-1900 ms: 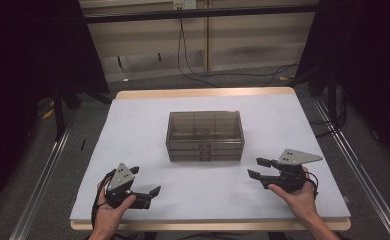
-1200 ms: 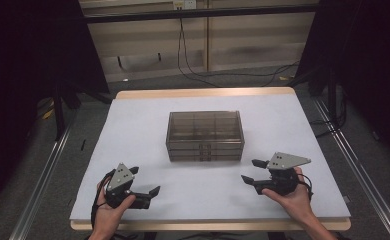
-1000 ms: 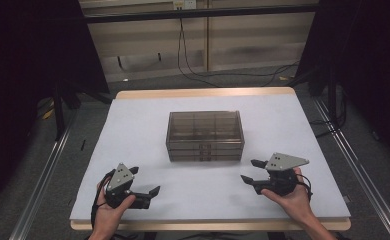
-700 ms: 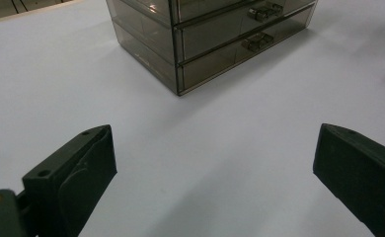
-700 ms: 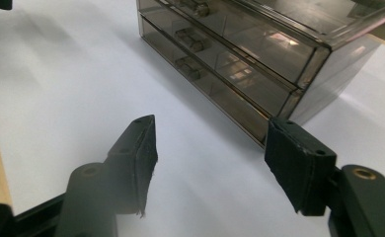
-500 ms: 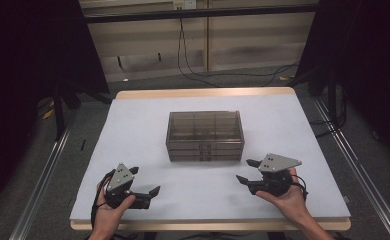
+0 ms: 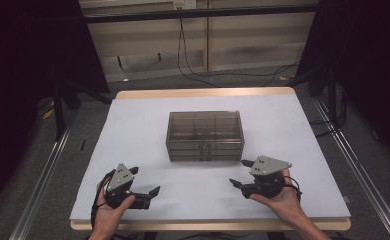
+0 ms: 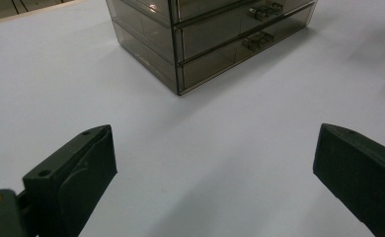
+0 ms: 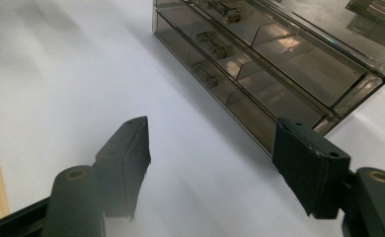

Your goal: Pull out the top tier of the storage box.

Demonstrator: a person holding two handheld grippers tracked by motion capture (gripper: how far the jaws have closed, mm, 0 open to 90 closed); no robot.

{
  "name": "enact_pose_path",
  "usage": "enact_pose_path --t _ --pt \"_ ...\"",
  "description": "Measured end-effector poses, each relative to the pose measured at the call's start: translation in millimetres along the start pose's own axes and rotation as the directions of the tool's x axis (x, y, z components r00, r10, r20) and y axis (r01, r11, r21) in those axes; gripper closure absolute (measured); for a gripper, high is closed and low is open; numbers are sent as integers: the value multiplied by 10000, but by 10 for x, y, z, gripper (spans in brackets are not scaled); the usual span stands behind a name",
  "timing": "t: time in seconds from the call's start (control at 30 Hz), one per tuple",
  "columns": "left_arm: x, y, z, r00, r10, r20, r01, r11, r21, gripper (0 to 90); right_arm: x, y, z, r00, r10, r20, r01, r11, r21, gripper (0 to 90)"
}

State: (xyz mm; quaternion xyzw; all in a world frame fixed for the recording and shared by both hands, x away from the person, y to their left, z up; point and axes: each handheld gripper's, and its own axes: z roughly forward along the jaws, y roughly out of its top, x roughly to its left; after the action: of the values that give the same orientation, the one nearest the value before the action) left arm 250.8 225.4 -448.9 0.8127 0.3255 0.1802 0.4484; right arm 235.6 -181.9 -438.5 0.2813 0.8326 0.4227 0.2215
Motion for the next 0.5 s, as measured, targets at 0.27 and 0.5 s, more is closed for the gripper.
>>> enact_pose_path --t 0.27,0.5 --pt "-8 -2 8 10000 -50 18 50 10000 -1 28 28 45 40 9991 -215 359 214 9998 40 314" --pt "0 -12 -3 10000 -87 -21 87 10000 39 28 93 101 67 9897 -1129 874 1120 9936 158 382"
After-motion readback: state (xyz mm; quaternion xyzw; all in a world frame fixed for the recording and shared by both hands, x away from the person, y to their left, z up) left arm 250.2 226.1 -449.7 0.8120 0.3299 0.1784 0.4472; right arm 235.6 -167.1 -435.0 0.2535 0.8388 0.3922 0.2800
